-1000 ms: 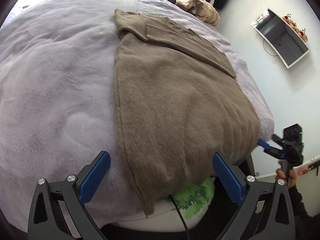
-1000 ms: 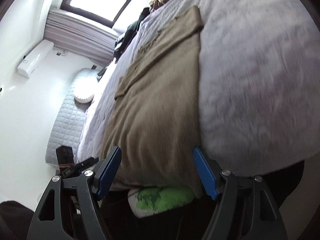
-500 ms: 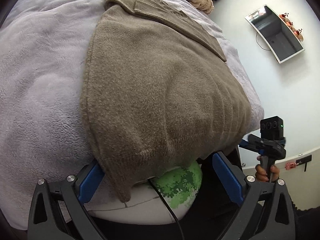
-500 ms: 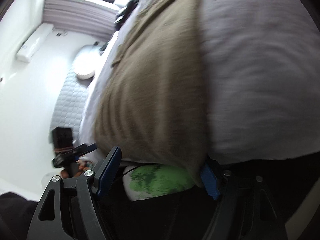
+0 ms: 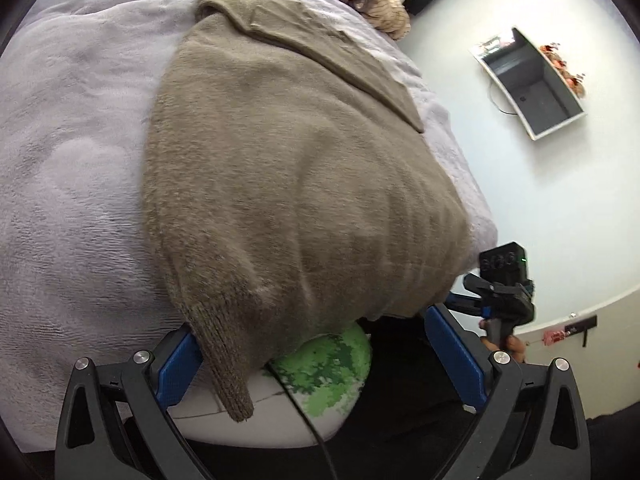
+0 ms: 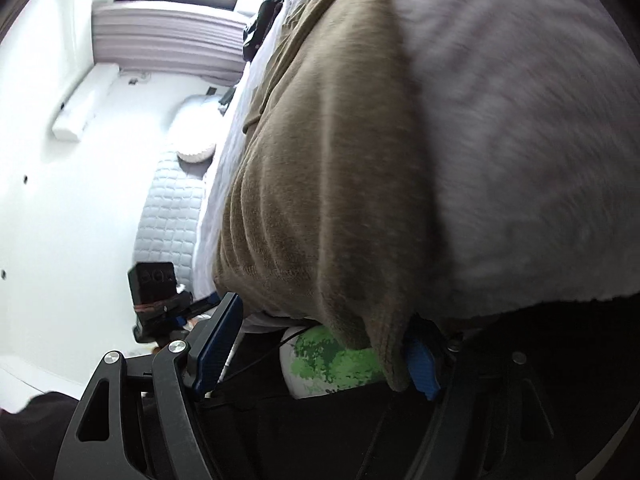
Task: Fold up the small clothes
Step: 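Reach both tools to the ribbed sweater hem and close on it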
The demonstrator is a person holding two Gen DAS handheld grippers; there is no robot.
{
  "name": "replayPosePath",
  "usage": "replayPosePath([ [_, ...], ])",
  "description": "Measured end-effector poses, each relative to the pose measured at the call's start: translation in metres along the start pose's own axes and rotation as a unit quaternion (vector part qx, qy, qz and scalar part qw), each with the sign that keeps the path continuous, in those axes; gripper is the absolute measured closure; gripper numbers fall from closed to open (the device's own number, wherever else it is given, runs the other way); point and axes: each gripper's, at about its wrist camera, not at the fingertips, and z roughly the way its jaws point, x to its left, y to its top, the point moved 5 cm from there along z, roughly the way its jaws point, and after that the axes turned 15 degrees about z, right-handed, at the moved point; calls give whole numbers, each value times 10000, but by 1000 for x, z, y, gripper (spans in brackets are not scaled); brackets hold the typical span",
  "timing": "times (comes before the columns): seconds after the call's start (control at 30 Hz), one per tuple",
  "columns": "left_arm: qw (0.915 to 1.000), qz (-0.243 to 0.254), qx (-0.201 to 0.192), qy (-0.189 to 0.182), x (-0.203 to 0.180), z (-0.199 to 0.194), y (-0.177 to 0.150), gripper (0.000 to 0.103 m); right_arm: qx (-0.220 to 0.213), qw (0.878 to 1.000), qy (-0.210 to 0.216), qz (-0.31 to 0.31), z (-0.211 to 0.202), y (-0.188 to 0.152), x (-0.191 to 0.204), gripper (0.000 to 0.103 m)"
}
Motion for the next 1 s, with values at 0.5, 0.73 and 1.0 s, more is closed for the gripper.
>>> replayPosePath([
  [0.5, 9995, -35, 213, 233, 5, 18, 3, 88, -20, 9929, 1185, 91, -6, -12, 19, 91],
  [0.73, 9968, 99, -752, -244, -15, -25, 49, 88, -280, 9761, 2137, -273, -29, 0, 83, 91],
  [1.0, 9876, 187, -1560, 55, -6, -57, 133, 88, -512, 9660, 2474, -547, -39, 53, 143, 92],
])
